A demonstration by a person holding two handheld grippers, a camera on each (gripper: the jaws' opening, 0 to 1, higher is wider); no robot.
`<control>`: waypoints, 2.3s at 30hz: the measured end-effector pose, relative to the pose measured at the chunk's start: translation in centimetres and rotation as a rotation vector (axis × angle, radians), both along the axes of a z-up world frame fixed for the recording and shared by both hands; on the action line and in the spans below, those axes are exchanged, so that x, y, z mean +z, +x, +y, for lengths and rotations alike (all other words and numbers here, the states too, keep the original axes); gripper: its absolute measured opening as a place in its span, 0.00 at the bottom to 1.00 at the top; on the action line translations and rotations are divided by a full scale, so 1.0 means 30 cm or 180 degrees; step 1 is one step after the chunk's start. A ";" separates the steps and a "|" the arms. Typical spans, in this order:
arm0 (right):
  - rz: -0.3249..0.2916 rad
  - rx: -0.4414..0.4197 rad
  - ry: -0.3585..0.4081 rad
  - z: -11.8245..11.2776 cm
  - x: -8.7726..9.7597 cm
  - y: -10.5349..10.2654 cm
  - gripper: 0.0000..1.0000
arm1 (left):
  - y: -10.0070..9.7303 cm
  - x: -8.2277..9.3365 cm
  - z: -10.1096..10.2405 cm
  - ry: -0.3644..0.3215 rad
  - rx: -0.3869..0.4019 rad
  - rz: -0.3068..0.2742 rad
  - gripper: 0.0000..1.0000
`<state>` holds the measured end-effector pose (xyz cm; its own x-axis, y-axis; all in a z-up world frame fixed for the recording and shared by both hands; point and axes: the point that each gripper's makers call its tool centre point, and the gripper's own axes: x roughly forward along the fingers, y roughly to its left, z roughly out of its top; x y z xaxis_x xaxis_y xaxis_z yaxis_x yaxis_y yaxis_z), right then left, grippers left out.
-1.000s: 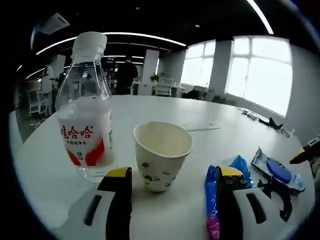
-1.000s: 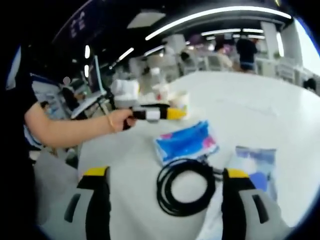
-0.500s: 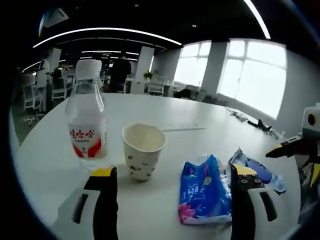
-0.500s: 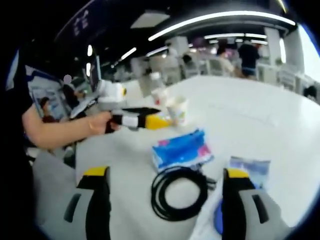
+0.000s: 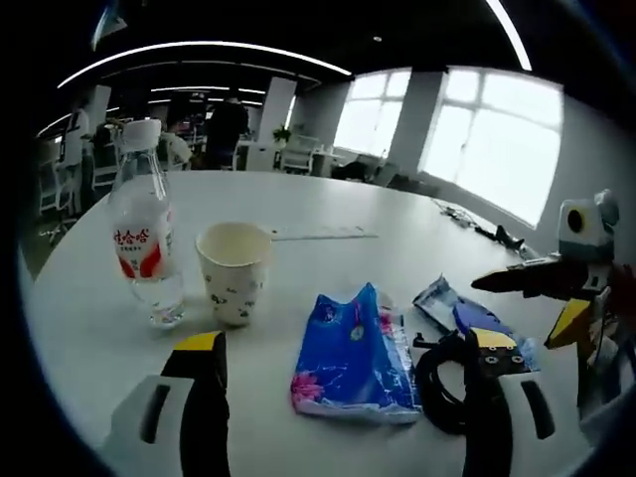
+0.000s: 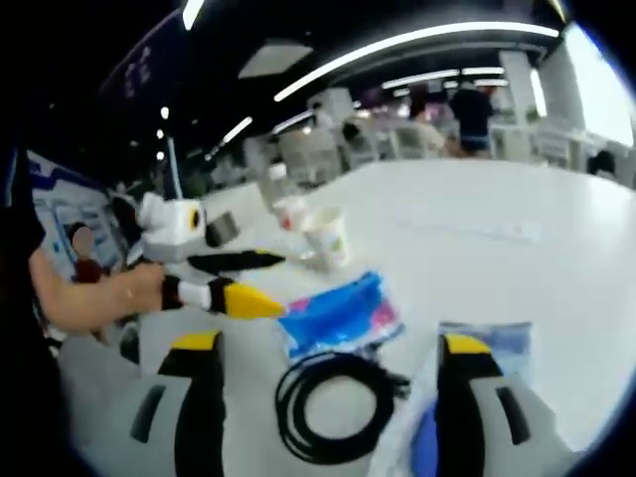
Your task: Arrange the tabletop items into an orderly group along one side of the table until the central work area is clear of visible clutter.
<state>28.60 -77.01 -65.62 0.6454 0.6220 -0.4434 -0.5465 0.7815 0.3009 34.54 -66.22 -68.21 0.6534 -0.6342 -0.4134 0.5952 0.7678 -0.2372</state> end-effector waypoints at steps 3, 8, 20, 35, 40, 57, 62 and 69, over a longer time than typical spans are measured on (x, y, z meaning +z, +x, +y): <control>-0.0029 0.0005 0.0026 -0.004 0.002 0.017 0.85 | -0.002 -0.008 0.014 0.0009 0.0104 0.0010 1.00; -0.0042 -0.0001 0.0019 -0.006 -0.003 0.039 0.82 | 0.008 -0.009 0.048 0.0020 0.0408 -0.0032 0.96; -0.0212 0.0023 -0.0419 -0.048 -0.103 0.160 0.63 | -0.072 -0.045 0.039 0.0120 0.0616 0.0163 0.77; -0.0550 0.0231 -0.0648 0.005 -0.156 0.270 0.40 | -0.113 -0.103 0.033 0.0146 0.0988 0.0261 0.52; -0.0512 0.0347 -0.0701 0.027 -0.192 0.273 0.31 | -0.143 -0.116 -0.006 0.0210 0.0909 0.0260 0.47; -0.0369 0.0316 -0.0760 0.015 -0.259 0.301 0.11 | -0.170 -0.146 -0.030 0.0088 0.1131 0.0592 0.14; -0.0322 0.0307 -0.0749 0.016 -0.263 0.294 0.03 | -0.175 -0.155 -0.029 0.0063 0.1150 0.0759 0.04; -0.0352 0.0297 -0.0770 0.009 -0.249 0.293 0.00 | -0.151 -0.116 -0.010 -0.0045 0.1174 0.0764 0.01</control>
